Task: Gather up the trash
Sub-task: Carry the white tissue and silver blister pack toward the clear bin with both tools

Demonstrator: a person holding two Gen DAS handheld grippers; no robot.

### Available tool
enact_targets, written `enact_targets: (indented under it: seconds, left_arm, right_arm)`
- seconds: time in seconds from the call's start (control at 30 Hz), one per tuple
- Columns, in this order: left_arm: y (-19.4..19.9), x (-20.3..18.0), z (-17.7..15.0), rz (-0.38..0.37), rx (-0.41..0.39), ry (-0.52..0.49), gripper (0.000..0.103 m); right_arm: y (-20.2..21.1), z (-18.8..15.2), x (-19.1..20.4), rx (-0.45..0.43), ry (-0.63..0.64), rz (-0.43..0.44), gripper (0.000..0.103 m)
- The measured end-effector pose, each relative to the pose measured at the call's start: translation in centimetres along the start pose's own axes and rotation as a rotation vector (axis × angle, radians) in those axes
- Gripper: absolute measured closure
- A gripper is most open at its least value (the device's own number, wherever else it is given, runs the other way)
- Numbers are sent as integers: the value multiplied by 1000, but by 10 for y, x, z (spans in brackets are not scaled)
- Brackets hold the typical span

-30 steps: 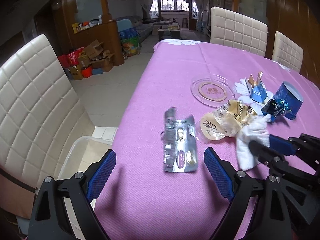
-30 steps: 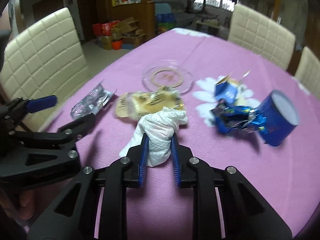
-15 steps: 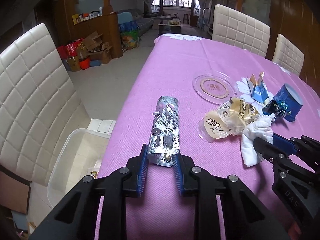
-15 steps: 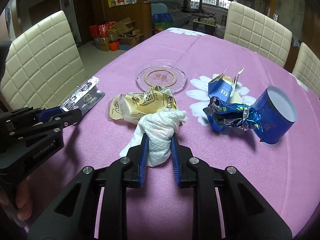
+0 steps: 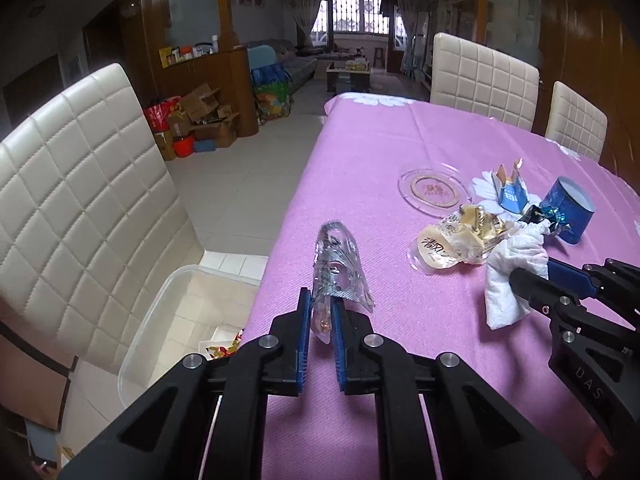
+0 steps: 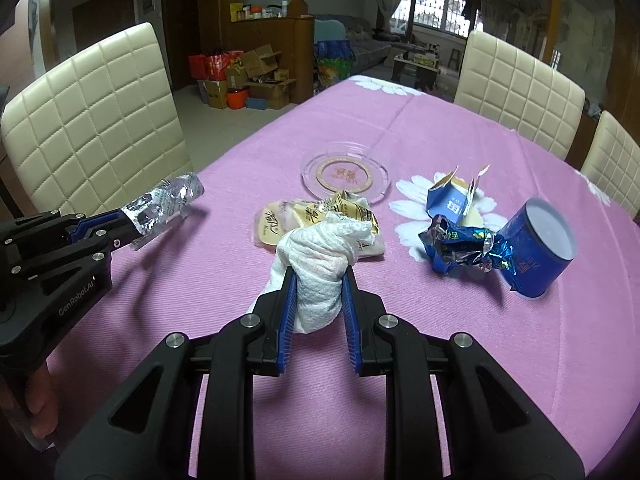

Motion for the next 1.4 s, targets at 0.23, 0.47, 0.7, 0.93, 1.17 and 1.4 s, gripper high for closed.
enact_targets:
  seconds: [0.23, 0.47, 0.7, 0.93, 1.17, 1.4]
  left_arm:
    - [20, 5, -1, -12, -57, 5, 96]
    - [30, 15, -2, 8, -80, 21, 96]
    - [28, 32, -10, 26, -57, 52, 96]
    - [26, 54, -17, 53, -50, 87, 96]
    - [23, 73, -23, 85, -42, 111, 96]
    - [21, 95, -28, 120, -47, 141, 96]
  right_arm:
    - [13, 0, 11, -22, 21, -10, 80]
    - [20, 3, 25, -35, 53, -4, 80]
    - [14, 8, 50, -26, 114, 13, 80]
    - [3, 11, 78, -11, 167, 33, 80]
    - [-6, 13, 104, 2, 216, 44, 80]
    - [-15, 17, 123, 10, 247, 54, 80]
Point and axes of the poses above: each gripper's, at about its wrist camera, not at the fingertips, and y roughly against the way its jaws point, x to its left, z to its top, the point moved 4 cm from there along -y, roughly the way its jaws point, and after that the axes turned 13 degrees about z, right-handed, at the moved point
